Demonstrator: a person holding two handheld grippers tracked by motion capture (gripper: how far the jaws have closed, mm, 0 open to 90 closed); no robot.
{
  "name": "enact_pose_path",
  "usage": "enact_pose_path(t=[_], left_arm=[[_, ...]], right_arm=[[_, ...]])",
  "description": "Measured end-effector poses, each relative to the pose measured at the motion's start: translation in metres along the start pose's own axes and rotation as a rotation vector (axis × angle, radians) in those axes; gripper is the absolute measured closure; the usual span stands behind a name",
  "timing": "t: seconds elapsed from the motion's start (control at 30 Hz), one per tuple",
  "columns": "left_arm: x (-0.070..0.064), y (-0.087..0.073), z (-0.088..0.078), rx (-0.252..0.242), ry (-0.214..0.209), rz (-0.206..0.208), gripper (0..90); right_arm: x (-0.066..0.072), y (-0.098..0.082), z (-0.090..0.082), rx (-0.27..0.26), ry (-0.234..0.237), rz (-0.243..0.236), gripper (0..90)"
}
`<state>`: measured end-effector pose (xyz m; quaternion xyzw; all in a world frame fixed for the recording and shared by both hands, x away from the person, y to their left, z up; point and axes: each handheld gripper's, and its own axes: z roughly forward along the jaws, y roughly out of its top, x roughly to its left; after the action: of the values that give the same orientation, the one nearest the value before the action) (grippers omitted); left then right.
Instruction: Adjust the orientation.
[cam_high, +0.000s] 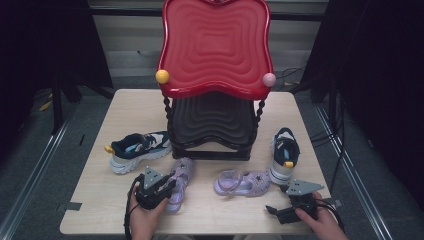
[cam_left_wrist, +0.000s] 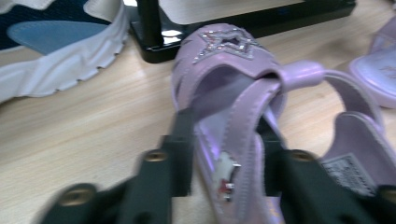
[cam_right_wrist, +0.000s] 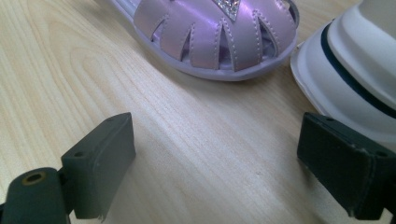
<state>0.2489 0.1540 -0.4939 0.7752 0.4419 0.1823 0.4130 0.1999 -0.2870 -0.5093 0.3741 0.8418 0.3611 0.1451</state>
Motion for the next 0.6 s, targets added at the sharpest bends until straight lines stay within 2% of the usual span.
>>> enact_pose_path(t=[0.17, 0.23, 0.33, 0.43, 0.6], left_arm=[[-0.001, 0.000, 0.000, -0.001, -0.019, 0.010, 79.8], [-0.004, 0.001, -0.001, -0.011, -0.017, 0.036, 80.6], [-0.007, 0.003, -0.002, -0.018, -0.018, 0.048, 80.6], [-0.010, 0.007, -0.004, -0.036, -0.028, 0.067, 80.7], [-0.014, 0.013, -0.009, -0.071, -0.029, 0.071, 80.4]], right_arm=[[0.000, 0.000, 0.000, 0.000, 0.000, 0.001, 10.6], [0.000, 0.000, 0.000, 0.000, 0.000, 0.001, 10.6], [0.000, 0.000, 0.000, 0.000, 0.000, 0.001, 10.6], [0.000, 0.000, 0.000, 0.000, 0.000, 0.001, 10.6], [0.000, 0.000, 0.000, 0.000, 0.000, 0.001, 10.6]])
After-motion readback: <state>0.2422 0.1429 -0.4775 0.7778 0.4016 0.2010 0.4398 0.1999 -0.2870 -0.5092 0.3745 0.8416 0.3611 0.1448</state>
